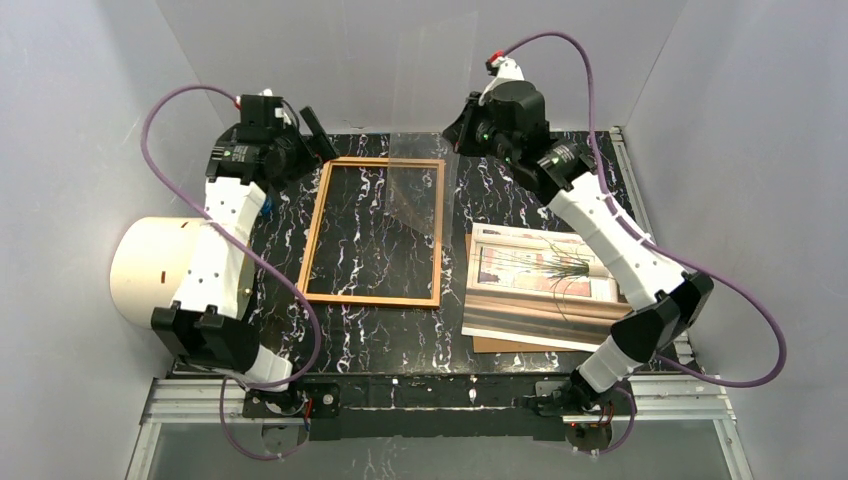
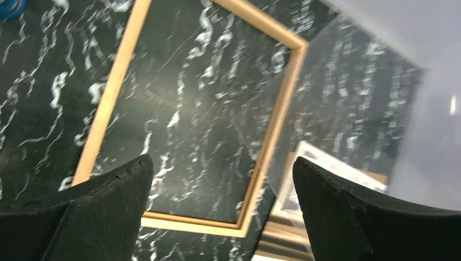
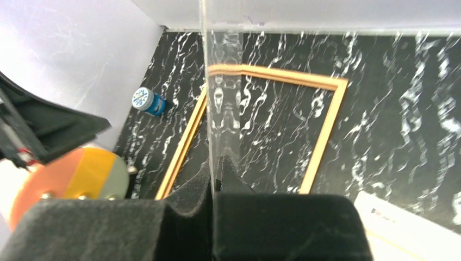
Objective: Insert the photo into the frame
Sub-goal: Pick up the photo frame item at the center of the board, then adjust the photo frame at the center of the board.
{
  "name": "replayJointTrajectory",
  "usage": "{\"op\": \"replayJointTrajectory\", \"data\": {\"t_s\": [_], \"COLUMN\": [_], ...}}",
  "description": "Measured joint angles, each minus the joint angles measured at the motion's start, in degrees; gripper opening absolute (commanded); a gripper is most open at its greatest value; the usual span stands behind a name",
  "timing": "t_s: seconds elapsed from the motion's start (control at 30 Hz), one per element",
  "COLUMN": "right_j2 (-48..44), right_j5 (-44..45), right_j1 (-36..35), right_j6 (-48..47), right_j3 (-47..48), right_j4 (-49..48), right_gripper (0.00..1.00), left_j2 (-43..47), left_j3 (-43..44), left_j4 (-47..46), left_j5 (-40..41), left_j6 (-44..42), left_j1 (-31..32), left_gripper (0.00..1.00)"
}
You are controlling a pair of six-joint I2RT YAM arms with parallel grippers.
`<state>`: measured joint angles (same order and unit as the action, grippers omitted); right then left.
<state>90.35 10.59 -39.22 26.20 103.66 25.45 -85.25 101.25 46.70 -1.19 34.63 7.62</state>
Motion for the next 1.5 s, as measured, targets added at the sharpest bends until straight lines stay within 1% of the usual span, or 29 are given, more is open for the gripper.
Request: {"op": "replayJointTrajectory", "data": {"t_s": [0.07, 0.13, 0.23, 0.3, 0.37, 0.4, 0.43, 0.47, 0.5, 0.57, 0.67, 0.8, 0.87, 0.97, 1.03, 1.23, 1.37, 1.5], "right_j2": [1.25, 1.92, 2.03, 2.29, 2.4, 2.4, 2.49, 2.67, 2.91, 3.23, 3.58, 5.27, 6.97, 9.29, 10.49, 12.46, 13.09, 14.34], "right_j5": [-5.38, -10.6, -18.25, -22.49, -26.21, -28.13, -30.05, -31.76, -33.2, -36.04, -39.26, -43.65, -45.48, -47.5, -48.65, -50.34, -51.3, -52.54], "right_j1": [3.54, 6.8, 10.99, 12.41, 12.87, 12.9, 12.87, 12.9, 12.87, 12.85, 13.03, 13.49, 13.66, 13.77, 13.77, 13.77, 13.77, 13.77], "right_j6": [5.64, 10.93, 18.56, 22.4, 25.53, 26.97, 28.24, 29.27, 30.14, 31.74, 32.79, 33.03, 32.7, 31.98, 31.87, 31.58, 30.91, 30.53], "right_j3": [-0.79, -3.72, -10.73, -14.58, -18.01, -19.43, -20.48, -21.05, -21.29, -21.7, -21.73, -21.35, -20.94, -20.92, -20.63, -19.34, -17.2, -15.87], "right_j4": [0.44, -0.39, -2.25, -3.5, -4.85, -5.64, -5.92, -6.27, -6.51, -7.69, -9.25, -10.71, -10.86, -10.8, -10.71, -10.54, -10.75, -11.19], "right_gripper": [0.01, 0.01, 0.01, 0.01, 0.01, 0.01, 0.01, 0.01, 0.01, 0.01, 0.01, 0.01, 0.01, 0.01, 0.01, 0.01, 0.01, 0.01], "left_j2": [-0.92, -2.23, -5.6, -8.35, -11.89, -13.77, -15.76, -17.27, -18.86, -20.85, -22.43, -24.26, -24.9, -26.34, -27.69, -29.83, -30.84, -30.88], "left_j3": [-3.93, -5.97, -6.69, -6.69, -6.71, -6.71, -6.78, -6.99, -7.65, -10.58, -14.27, -14.38, -14.19, -14.14, -14.16, -14.64, -15.39, -15.78], "left_j4": [0.02, 0.02, 0.04, 0.15, 0.42, 0.55, 0.61, 0.61, 0.33, -0.55, -0.79, -1.16, -1.31, -1.81, -1.9, -3.08, -4.33, -4.79], "left_j5": [2.03, 3.98, 7.48, 8.31, 8.48, 8.44, 8.39, 8.37, 8.5, 9.44, 11.34, 13.7, 14.29, 14.19, 13.81, 12.2, 9.92, 7.23], "left_j6": [-1.03, -2.16, -4.72, -6.95, -9.44, -10.4, -11.3, -11.78, -12.31, -12.96, -13.38, -14.45, -14.97, -15.39, -15.61, -15.93, -16.26, -16.81], "left_j1": [0.0, 0.0, -0.09, -0.37, -0.85, -1.14, -1.4, -1.57, -1.81, -2.19, -2.8, -3.58, -3.87, -4.55, -4.92, -5.66, -5.75, -5.81], "left_gripper": [0.98, 0.98, 0.95, 0.92, 0.86, 0.8, 0.68, 0.63, 0.61, 0.59, 0.61, 0.62, 0.6, 0.52, 0.44, 0.32, 0.2, 0.16]}}
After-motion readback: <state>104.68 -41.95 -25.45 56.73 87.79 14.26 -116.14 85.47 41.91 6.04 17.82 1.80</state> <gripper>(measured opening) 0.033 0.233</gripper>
